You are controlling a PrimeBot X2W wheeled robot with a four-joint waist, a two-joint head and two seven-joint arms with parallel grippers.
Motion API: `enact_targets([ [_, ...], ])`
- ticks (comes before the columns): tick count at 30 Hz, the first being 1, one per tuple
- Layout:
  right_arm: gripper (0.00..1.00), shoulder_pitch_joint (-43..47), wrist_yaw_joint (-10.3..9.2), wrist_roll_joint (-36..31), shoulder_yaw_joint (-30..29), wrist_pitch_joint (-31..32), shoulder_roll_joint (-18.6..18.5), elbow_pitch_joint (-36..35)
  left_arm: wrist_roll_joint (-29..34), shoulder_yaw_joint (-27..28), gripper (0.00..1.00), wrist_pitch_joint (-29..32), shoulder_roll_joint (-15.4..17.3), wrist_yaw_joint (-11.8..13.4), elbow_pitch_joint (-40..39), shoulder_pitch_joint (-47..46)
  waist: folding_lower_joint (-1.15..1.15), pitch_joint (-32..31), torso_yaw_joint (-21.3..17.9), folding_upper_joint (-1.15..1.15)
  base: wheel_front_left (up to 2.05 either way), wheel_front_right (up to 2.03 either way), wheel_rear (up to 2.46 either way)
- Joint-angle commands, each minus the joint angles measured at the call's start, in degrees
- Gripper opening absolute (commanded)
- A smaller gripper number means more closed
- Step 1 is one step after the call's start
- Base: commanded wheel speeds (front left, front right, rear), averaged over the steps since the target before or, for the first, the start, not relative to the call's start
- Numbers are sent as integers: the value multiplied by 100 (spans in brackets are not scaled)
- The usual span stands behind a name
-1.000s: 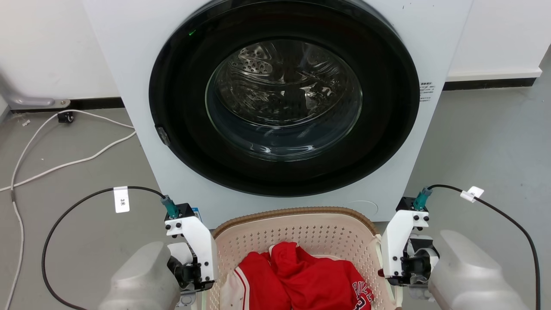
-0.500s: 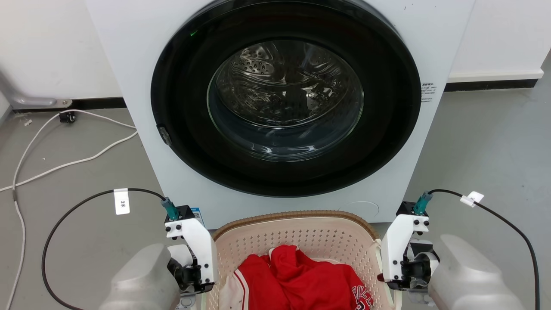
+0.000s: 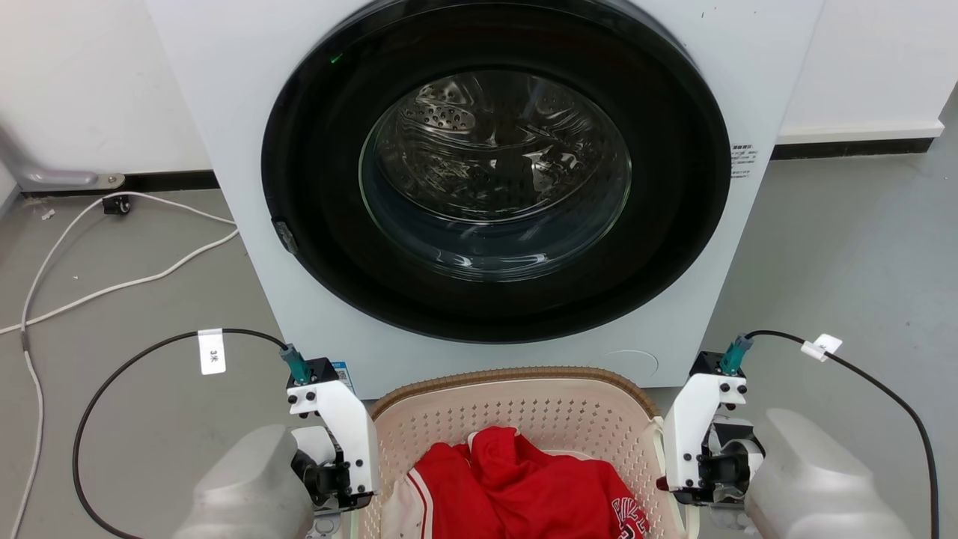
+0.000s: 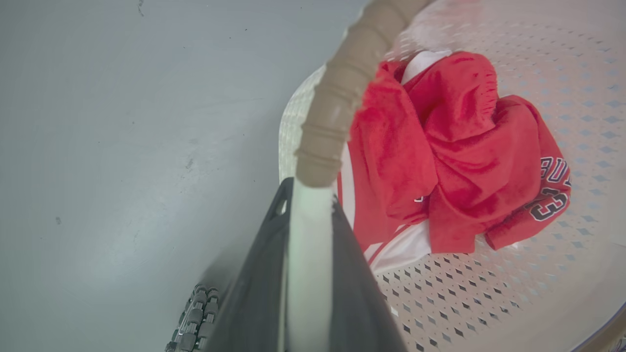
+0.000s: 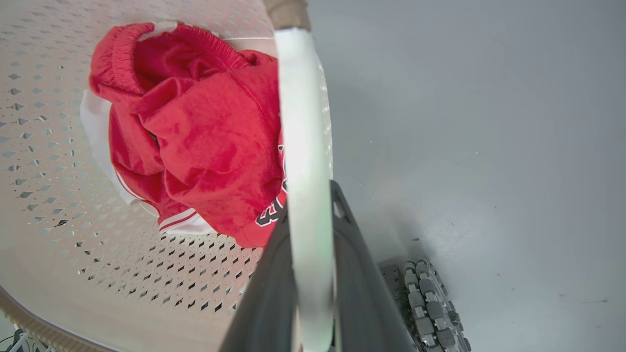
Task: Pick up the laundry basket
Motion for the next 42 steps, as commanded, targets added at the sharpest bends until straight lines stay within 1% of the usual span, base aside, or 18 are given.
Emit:
enact_targets([
  [1,0,32,29,23,-31,5,142,-57,-42,-5,0,-14,-169,-65,-75,42,0,4,3,0,0,0,0],
  [42,0,67,29,-47,-183,34,144,-57,-244,-185,0,-87,-164,-66,-97,51,0,23,1,0,0,0,0],
])
